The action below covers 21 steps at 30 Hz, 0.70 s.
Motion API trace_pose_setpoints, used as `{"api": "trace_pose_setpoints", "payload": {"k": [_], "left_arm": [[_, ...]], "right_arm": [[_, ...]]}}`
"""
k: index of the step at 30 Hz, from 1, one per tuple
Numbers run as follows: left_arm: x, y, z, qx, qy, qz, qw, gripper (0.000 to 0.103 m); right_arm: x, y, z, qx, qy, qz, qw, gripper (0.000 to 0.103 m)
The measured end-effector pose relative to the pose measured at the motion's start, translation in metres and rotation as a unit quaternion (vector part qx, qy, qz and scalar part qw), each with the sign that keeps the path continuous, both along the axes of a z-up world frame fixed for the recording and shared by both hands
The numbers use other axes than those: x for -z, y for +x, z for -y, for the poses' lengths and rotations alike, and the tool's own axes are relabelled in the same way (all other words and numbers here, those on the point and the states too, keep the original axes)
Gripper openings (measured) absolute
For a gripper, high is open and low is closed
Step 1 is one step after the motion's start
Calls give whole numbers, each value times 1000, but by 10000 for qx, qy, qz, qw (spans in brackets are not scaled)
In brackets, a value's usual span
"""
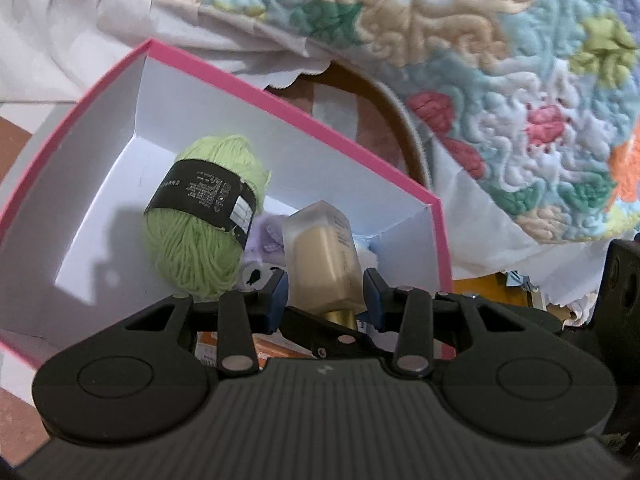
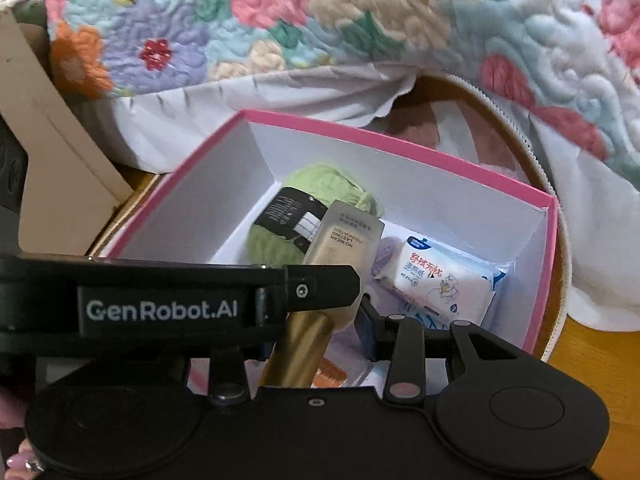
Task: Organize objects
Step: 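Carry the foundation bottle with the left tool into the pink box and release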
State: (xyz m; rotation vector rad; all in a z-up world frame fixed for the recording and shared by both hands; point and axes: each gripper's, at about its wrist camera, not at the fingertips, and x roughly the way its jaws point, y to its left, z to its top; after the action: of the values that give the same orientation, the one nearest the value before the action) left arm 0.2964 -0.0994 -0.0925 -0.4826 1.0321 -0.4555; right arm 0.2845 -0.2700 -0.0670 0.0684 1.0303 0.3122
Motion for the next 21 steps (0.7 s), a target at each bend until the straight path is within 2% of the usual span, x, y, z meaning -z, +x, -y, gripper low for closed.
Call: {"api": "trace_pose_setpoints", "payload": {"k": [3,7,10,11,14,17,21], "left_arm": [[7,9,1,-99,-33,-83,9999,39],[9,17,4,-132,101,-100,9998,37],[6,17,6,-469,526,-72,9975,39],[4,17,7,-481,591,-17,9971,39],[-1,13,3,-518,428,83,9977,39],[-8,8,3,-375,498,34,9980,39],[-24,-9,3,-95,926,145,9956,39]], "right_arm": [[7,9,0,49,3,-121,9999,45],[14,16,0,137,-20,-53,9999,44],[20,24,-3,189,-187,-137,9996,43],[19,24,0,276,-81,-120,9995,42],[14,19,8,484,285,-77,9984,42],[9,9,10,491,81,2,9988,42],[-4,-12,19,577,156,82,9982,43]]}}
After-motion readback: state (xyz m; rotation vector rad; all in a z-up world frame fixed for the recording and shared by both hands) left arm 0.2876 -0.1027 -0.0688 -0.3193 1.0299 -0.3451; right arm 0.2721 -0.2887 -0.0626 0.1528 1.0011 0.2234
